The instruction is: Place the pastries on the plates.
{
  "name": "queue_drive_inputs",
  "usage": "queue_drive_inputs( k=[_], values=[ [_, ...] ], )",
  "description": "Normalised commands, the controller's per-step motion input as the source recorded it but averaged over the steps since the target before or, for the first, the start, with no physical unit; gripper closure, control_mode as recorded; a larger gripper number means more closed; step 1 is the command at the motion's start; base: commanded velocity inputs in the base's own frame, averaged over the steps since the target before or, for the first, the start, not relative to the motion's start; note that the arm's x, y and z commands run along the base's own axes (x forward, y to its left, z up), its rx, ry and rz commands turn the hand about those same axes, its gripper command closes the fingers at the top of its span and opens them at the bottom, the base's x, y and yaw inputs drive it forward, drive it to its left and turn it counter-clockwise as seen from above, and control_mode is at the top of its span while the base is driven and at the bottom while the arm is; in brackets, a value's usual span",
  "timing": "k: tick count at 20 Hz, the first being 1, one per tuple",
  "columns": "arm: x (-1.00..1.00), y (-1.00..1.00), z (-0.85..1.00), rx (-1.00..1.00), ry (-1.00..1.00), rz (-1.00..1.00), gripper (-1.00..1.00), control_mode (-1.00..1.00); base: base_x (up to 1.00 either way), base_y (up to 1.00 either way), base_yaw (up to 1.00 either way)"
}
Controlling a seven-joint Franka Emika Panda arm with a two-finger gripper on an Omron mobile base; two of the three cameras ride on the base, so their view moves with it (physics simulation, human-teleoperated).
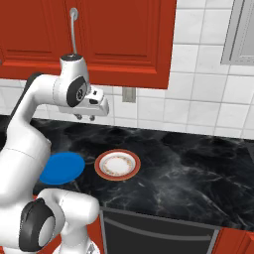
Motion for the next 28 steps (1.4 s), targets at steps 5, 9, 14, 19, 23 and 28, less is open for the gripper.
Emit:
queue_drive_inputs(
  k=[5,9,14,19,23,28],
  values=[
    [0.00,0.10,-0.20,0.00,0.03,0.01,-1.00,-1.00,0.00,0.00,0.00],
    [0.00,0.42,-0.44,0.02,0.12,0.07,-1.00,-1.00,0.00,0.00,0.00],
    [0.00,0.61,-0.36,0.02,0.08,0.09,-1.00,-1.00,0.00,0.00,0.00],
    [0.04,0.66,-0.23,0.01,0.06,0.05,-1.00,-1.00,0.00,0.00,0.00],
    [0.13,0.58,-0.38,0.00,0.00,0.00,-1.00,-1.00,0.00,0.00,0.00],
    [0.27,0.53,-0.34,0.00,0.00,0.00,-1.00,-1.00,0.00,0.00,0.00]
  ],
)
